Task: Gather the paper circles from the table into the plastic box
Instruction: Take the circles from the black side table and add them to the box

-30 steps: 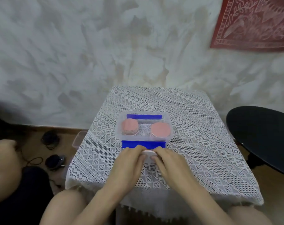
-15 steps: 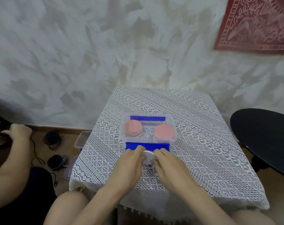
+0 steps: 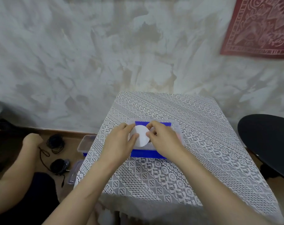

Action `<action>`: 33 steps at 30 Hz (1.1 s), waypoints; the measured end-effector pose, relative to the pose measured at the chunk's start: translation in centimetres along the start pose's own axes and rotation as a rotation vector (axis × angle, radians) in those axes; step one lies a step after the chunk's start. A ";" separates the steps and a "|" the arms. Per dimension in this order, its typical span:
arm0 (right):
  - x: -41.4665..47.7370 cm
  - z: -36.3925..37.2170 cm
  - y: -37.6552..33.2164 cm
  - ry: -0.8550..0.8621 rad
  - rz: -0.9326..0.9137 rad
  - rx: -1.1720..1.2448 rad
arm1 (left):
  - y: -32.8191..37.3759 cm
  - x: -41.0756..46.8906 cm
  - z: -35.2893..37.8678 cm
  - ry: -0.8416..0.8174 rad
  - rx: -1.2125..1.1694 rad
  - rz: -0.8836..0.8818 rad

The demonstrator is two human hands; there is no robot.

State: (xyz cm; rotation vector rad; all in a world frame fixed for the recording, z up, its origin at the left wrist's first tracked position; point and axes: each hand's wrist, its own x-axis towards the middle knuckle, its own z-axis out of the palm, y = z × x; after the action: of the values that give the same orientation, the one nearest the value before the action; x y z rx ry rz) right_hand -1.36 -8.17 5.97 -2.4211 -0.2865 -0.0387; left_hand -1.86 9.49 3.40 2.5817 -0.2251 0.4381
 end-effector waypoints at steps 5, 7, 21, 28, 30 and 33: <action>3.8 0.4 0.7 -0.023 0.089 -0.076 | -1.5 0.3 0.8 -0.032 0.086 -0.034; 4.8 0.8 1.0 -0.049 0.104 -0.139 | -1.8 0.0 1.2 -0.025 0.090 -0.036; 6.1 1.3 0.7 -0.234 -0.134 -0.632 | -2.7 -0.1 2.2 -0.001 -0.002 -0.115; 6.8 2.1 1.2 -0.246 -0.121 -0.486 | -2.9 -0.2 2.1 -0.005 -0.008 -0.084; 6.9 2.4 1.6 -0.229 -0.132 -0.489 | -2.9 -0.1 2.0 -0.018 0.003 -0.079; 6.8 2.7 2.1 -0.206 -0.156 -0.523 | -2.7 0.3 1.8 -0.031 0.048 -0.075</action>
State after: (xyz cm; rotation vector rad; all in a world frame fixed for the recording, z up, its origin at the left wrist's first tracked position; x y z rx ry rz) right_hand 5.57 -6.61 3.30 -2.9203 -0.6252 0.0767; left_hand -0.50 10.86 0.77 2.6355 -0.1296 0.3805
